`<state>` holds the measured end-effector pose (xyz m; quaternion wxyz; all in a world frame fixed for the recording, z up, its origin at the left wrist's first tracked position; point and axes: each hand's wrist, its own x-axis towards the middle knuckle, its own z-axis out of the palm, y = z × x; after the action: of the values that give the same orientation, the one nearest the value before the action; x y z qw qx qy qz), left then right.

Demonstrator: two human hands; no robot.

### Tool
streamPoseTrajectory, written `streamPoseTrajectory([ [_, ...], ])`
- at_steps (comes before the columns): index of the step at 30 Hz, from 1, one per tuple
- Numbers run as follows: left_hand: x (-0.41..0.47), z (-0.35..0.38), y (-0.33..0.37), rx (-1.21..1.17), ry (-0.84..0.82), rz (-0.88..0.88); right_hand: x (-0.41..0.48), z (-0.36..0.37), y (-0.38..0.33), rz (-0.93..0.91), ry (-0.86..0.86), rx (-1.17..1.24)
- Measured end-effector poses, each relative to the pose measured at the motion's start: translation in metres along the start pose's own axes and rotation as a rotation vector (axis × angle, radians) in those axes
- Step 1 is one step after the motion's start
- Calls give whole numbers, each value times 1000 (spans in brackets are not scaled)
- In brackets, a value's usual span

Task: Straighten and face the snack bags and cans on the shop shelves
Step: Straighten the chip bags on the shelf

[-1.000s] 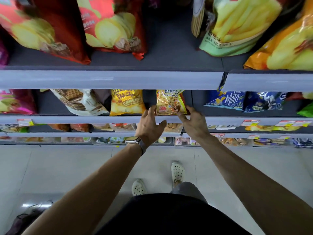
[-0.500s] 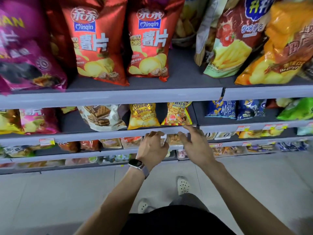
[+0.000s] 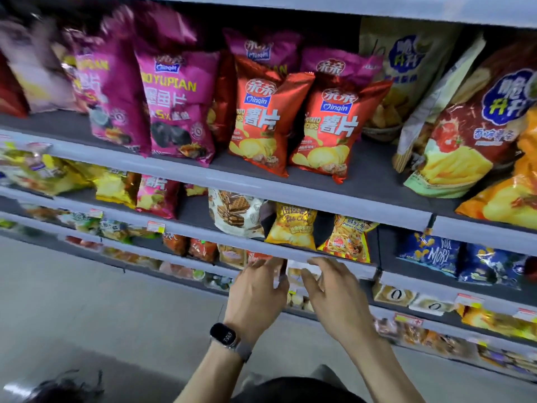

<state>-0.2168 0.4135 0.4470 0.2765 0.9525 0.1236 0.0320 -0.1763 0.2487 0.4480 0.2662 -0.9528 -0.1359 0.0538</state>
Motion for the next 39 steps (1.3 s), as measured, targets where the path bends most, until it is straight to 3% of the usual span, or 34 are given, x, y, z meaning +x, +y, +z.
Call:
streamPoseTrajectory([
  [8,-12,-44,4,56,153,-174,36,-28,-45,-312,18,-21],
  [21,19,-191,-26,196,447,-189,112,-58,-187,-712,82,-16],
  [31,63,-313,-149,223,507,-304,160,-11,-351,-889,75,-148],
  [39,136,-401,-307,167,485,-381,226,73,-480,-740,-50,8],
])
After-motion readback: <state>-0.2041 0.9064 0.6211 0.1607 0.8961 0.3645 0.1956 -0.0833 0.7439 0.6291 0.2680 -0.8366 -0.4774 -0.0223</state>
